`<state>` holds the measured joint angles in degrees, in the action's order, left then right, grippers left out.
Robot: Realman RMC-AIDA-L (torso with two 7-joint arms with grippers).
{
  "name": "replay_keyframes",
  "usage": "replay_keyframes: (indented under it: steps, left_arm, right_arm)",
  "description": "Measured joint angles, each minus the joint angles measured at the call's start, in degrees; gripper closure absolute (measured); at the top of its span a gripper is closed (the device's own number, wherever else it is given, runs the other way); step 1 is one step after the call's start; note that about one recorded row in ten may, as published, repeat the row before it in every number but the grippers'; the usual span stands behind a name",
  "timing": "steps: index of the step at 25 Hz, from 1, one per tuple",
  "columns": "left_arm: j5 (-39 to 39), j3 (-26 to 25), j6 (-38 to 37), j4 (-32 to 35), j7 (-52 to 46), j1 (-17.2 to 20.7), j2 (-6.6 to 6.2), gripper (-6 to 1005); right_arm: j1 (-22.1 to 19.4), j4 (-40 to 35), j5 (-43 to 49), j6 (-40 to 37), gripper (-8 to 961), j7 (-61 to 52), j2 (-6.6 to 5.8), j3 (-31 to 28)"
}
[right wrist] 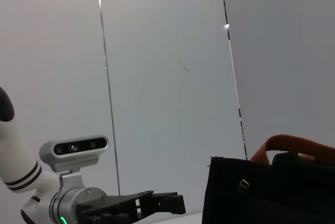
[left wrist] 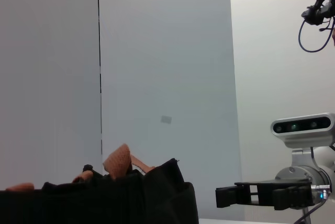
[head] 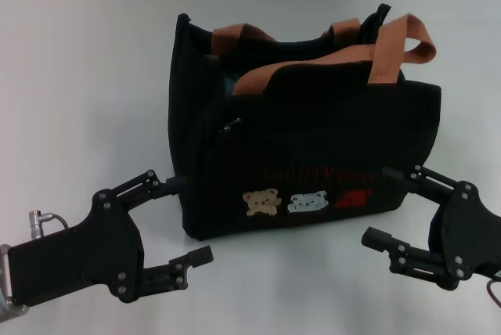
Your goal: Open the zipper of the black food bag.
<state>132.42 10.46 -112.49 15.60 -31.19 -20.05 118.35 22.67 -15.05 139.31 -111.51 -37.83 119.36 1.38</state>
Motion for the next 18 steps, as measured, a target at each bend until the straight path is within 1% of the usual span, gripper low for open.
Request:
replay_keyframes:
  steps: [9,18]
  left_arm:
    - [-0.38,-0.46,0.00,-0.42,0.24,0.50,0.07,167]
    - [-0.55,-1.10,0.32,-0.66,0.39,0.22,0.22,167]
  right_arm:
    - [0.61,1.53,-0.46,1.71,191,0.94,0.14,-0.08]
    - [0.70,2.74,-0.58,3.57,191,2.38,0.18,-0.56]
